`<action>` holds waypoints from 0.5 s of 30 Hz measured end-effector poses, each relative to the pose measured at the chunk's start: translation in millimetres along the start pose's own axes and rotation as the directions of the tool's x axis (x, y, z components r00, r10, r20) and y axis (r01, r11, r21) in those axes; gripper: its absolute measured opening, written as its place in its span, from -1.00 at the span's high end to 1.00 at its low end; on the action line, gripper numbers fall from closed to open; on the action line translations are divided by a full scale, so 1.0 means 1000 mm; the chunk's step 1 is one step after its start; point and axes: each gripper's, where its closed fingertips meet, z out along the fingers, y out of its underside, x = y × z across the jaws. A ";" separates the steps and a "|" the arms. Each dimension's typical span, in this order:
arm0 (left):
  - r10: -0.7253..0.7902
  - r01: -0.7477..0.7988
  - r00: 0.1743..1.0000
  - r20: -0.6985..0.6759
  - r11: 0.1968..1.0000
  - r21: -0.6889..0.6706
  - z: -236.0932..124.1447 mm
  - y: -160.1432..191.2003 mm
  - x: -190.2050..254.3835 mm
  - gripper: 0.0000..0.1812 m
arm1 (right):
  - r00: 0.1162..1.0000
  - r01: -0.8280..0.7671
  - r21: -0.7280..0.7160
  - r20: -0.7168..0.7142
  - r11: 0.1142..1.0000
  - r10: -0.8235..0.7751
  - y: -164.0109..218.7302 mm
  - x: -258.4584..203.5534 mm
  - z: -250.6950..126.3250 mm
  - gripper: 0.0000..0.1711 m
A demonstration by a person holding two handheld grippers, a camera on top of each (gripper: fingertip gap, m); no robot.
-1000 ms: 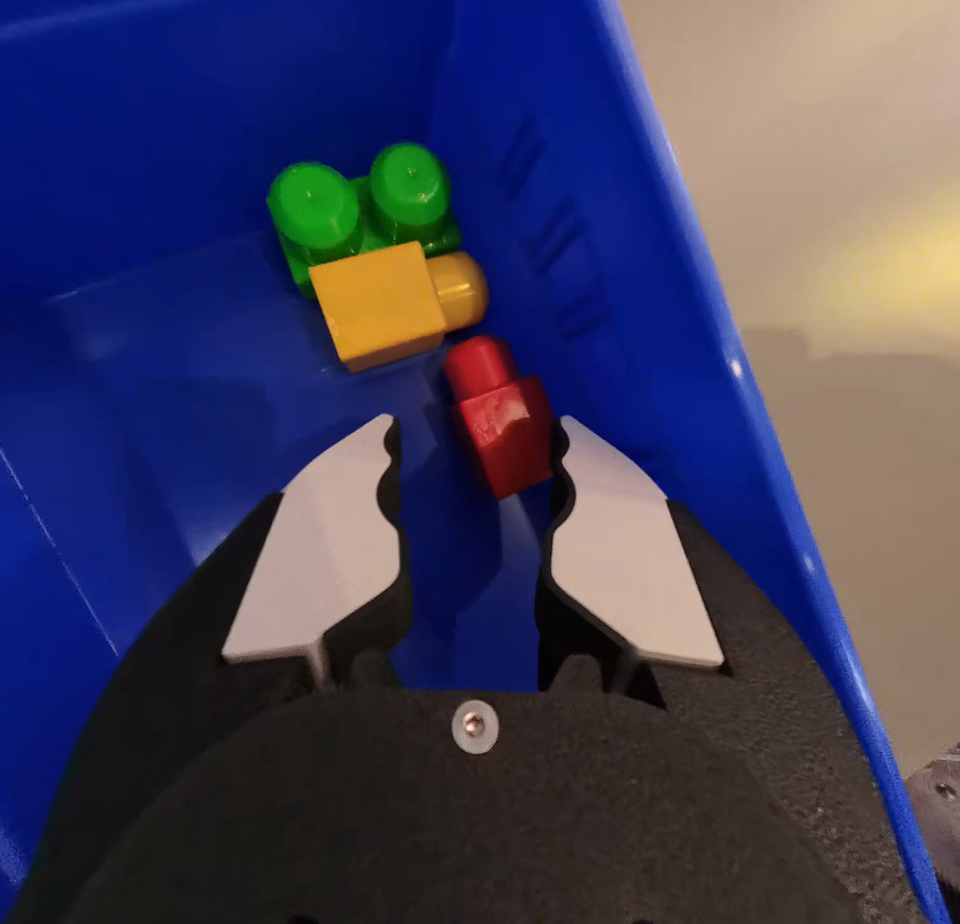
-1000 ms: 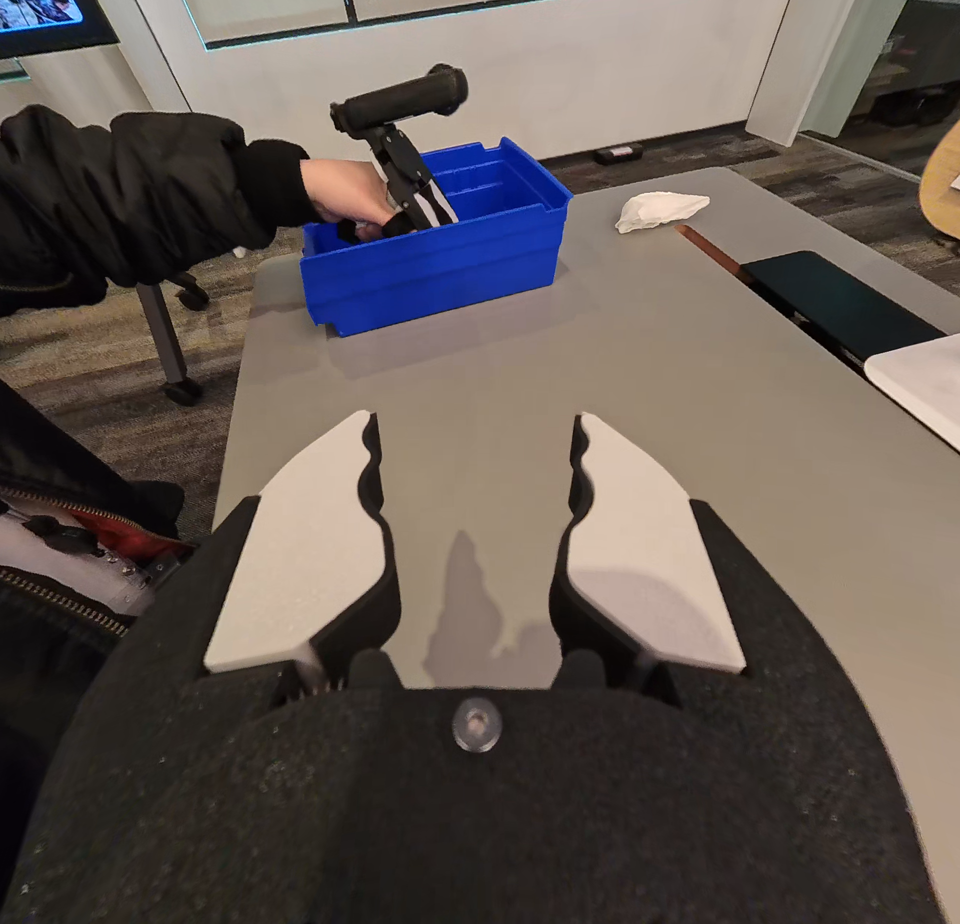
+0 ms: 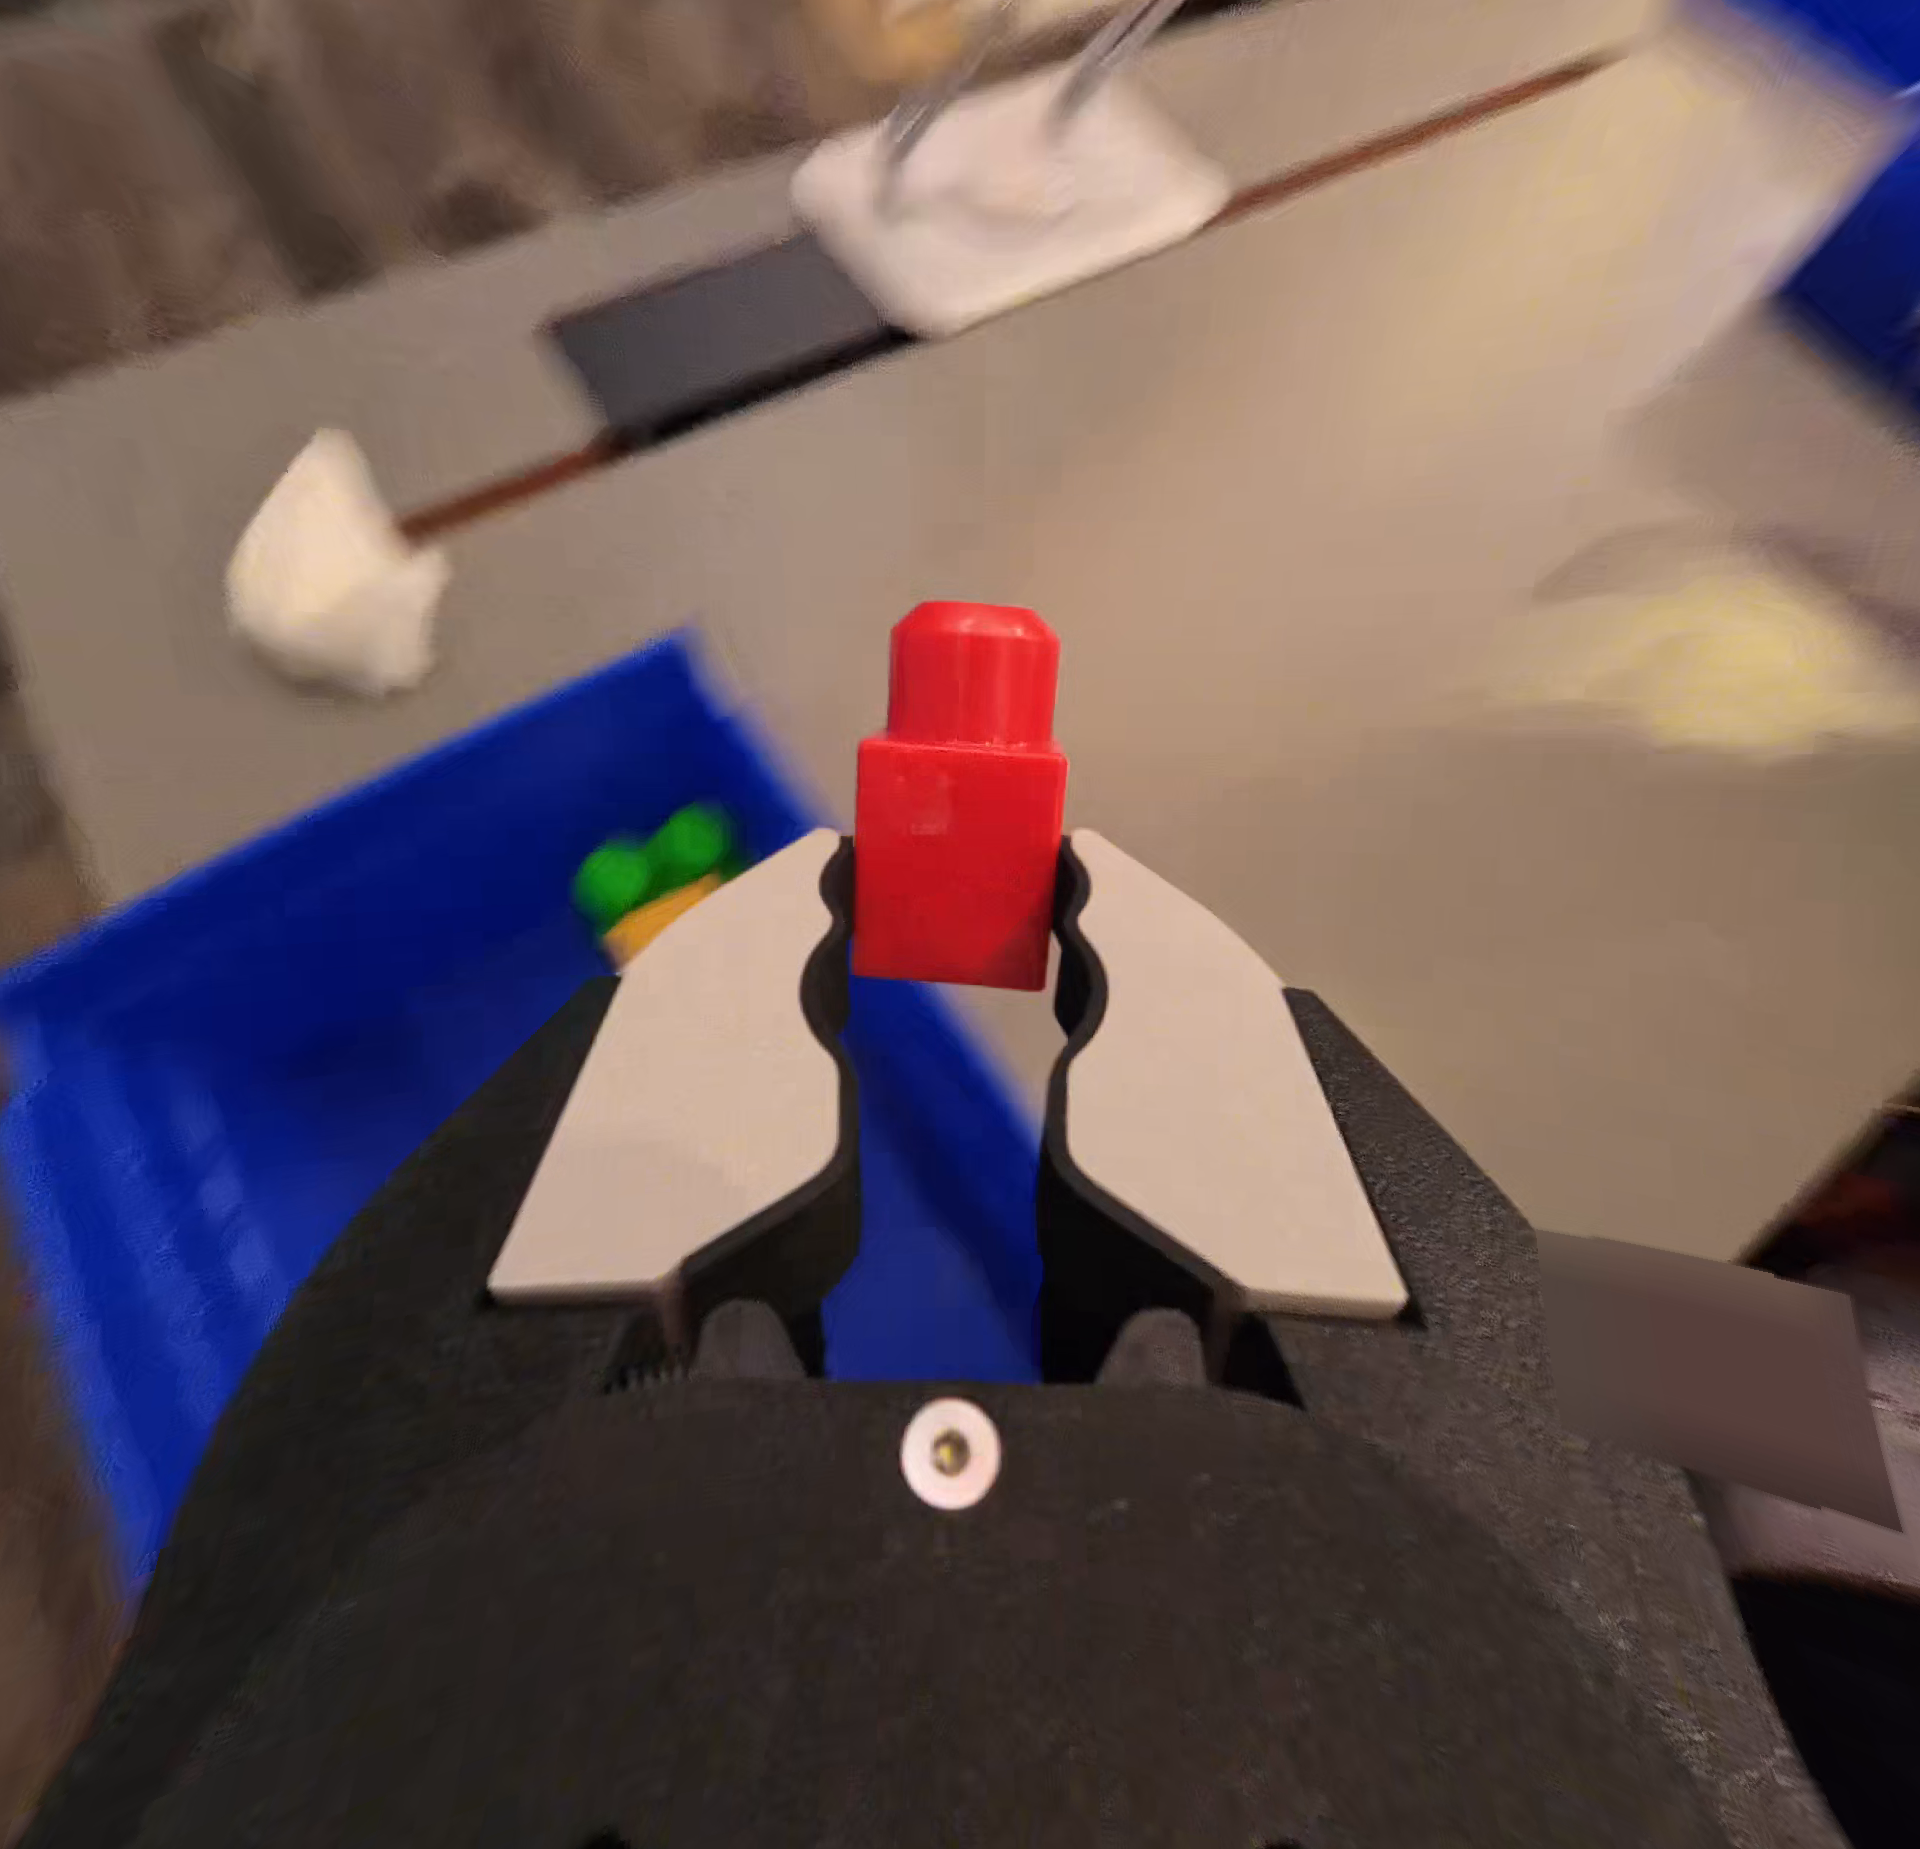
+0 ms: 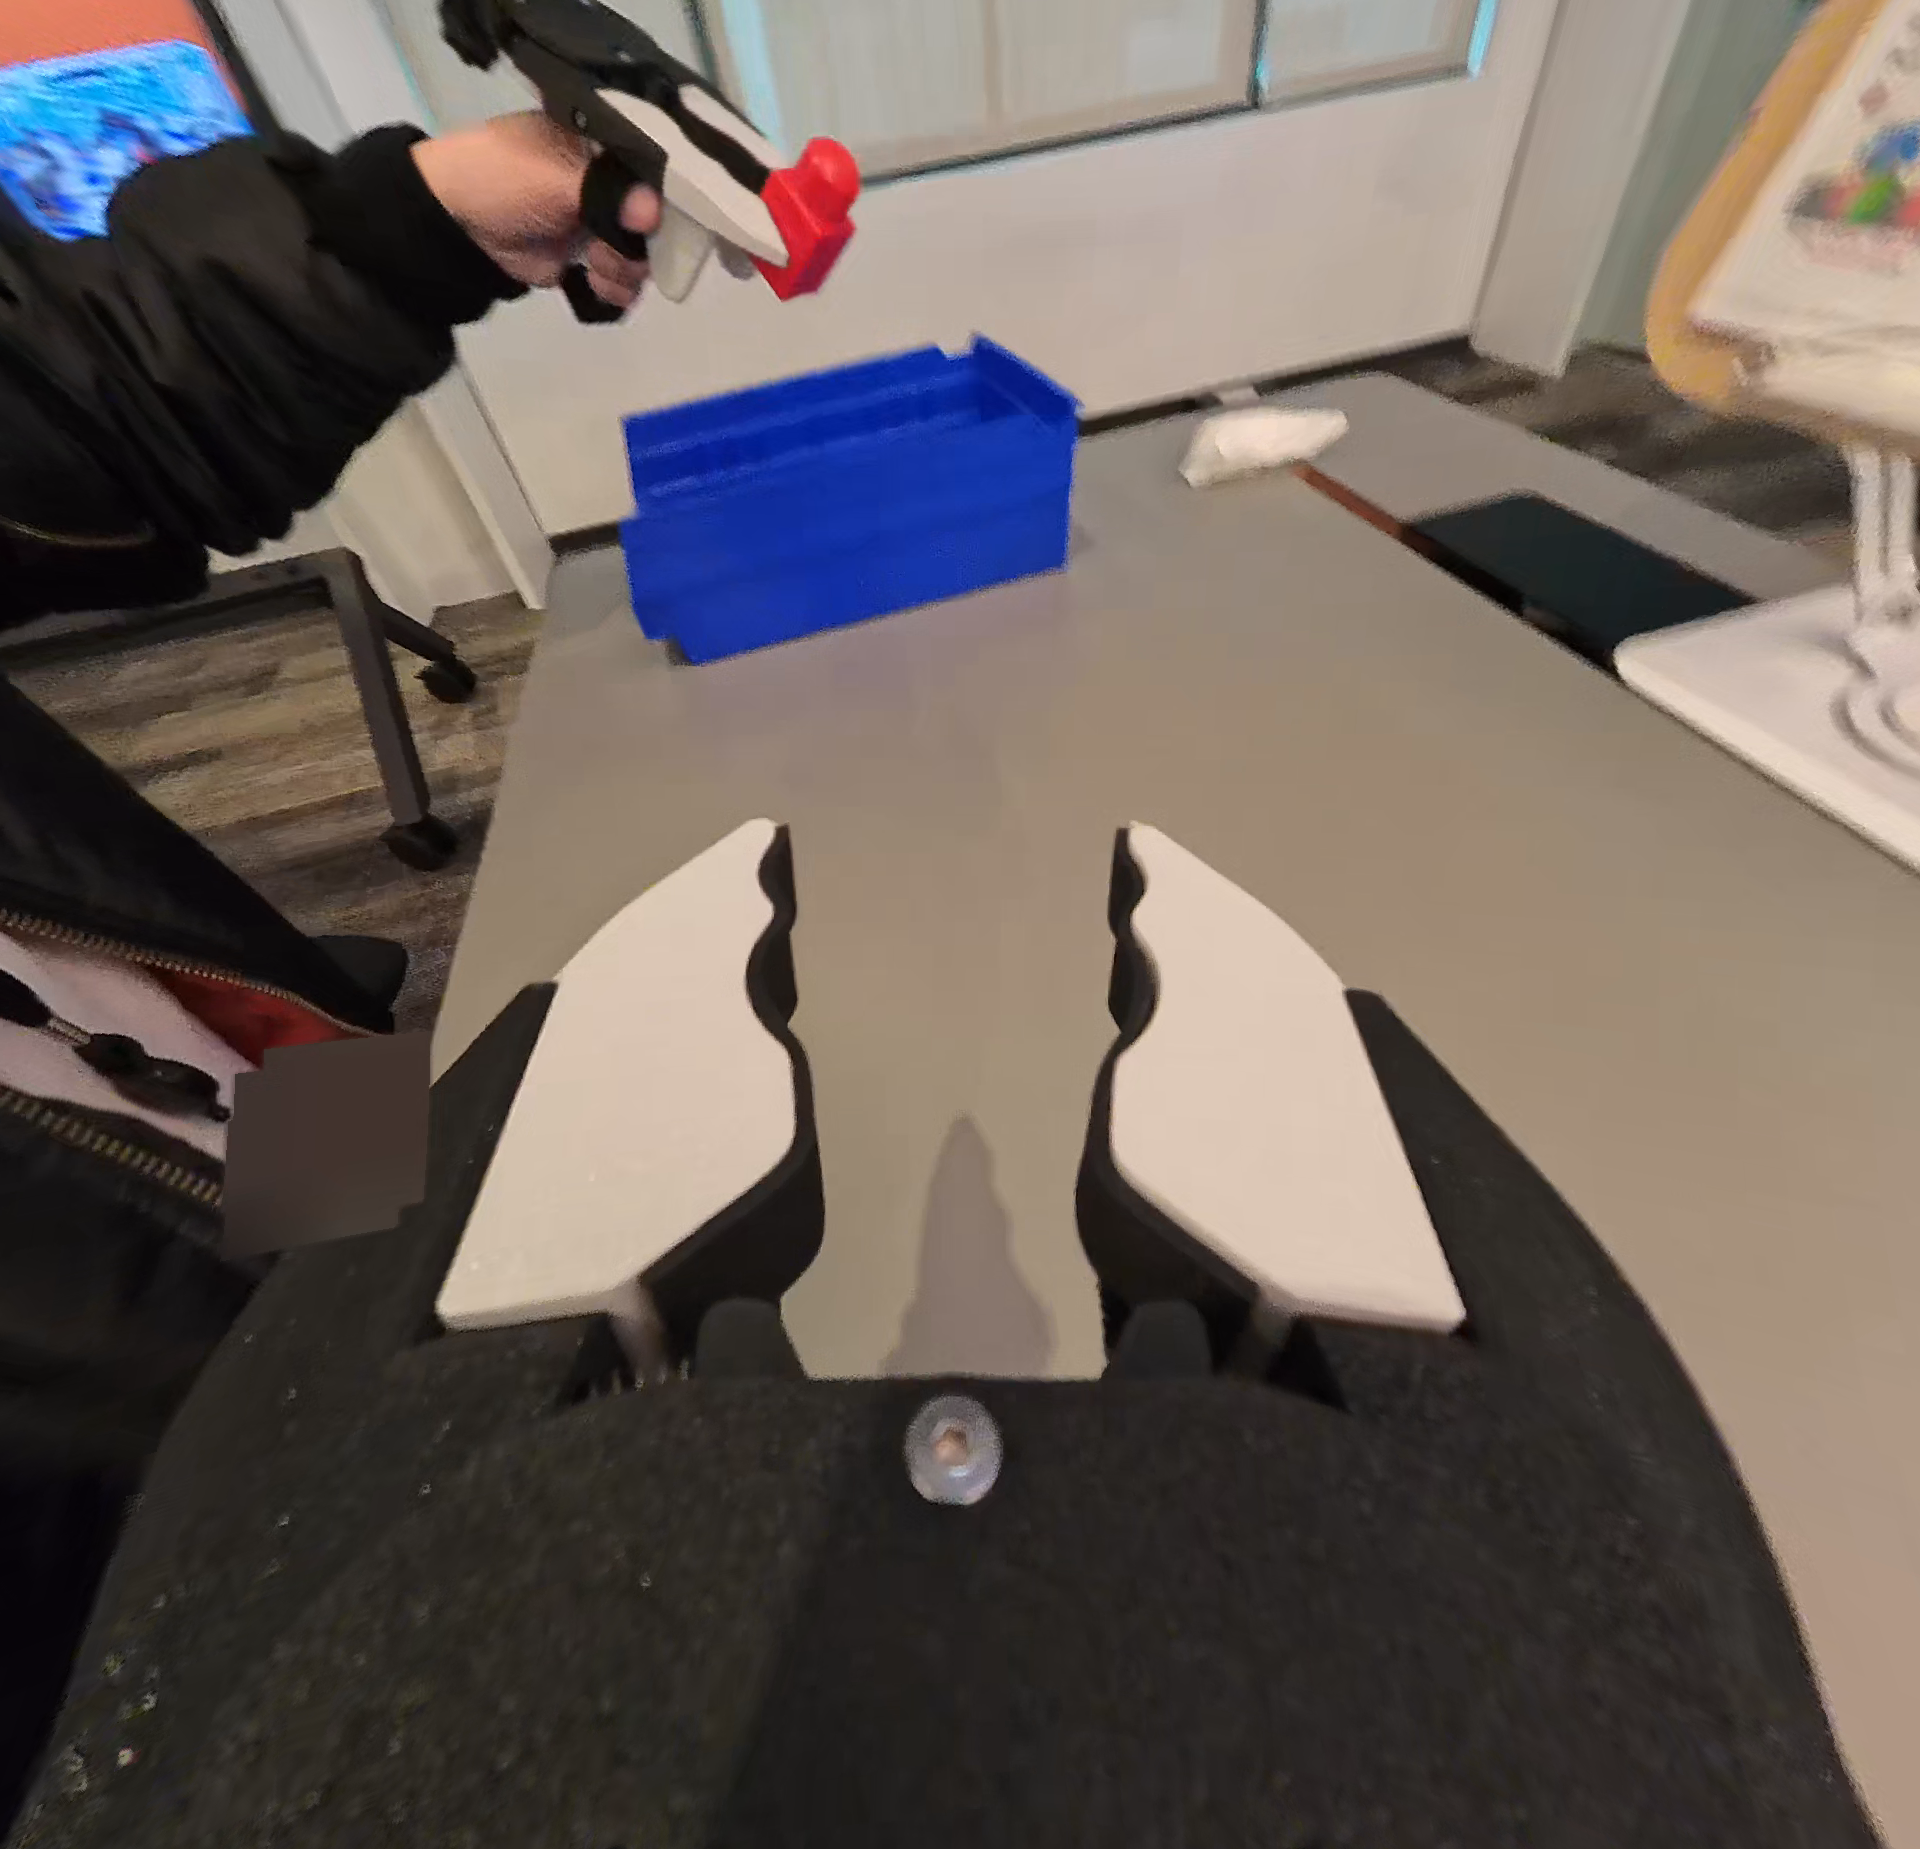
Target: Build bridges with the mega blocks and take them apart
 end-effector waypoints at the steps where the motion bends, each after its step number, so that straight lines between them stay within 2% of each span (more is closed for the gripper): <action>1: 0.047 -0.043 0.996 -0.078 0.998 0.053 -0.001 -0.018 0.033 0.60 | 0.999 0.028 0.025 0.034 0.999 -0.029 -0.012 -0.004 0.007 0.34; 5: 0.249 -0.180 0.916 -0.316 0.956 0.231 0.022 -0.055 0.157 0.60 | 0.975 0.123 0.154 0.167 0.980 -0.148 -0.066 -0.030 0.043 0.34; 8: 0.316 -0.199 0.866 -0.388 0.929 0.312 0.041 -0.069 0.215 0.60 | 0.954 0.106 0.234 0.249 0.966 -0.165 -0.096 -0.052 0.059 0.33; 11: 0.326 -0.170 0.828 -0.456 0.921 0.350 0.051 -0.078 0.251 0.60 | 0.945 0.104 0.276 0.273 0.956 -0.181 -0.111 -0.069 0.062 0.32; 15: 0.334 -0.153 0.801 -0.497 0.917 0.368 0.057 -0.084 0.273 0.60 | 0.939 0.099 0.321 0.282 0.942 -0.195 -0.121 -0.079 0.057 0.39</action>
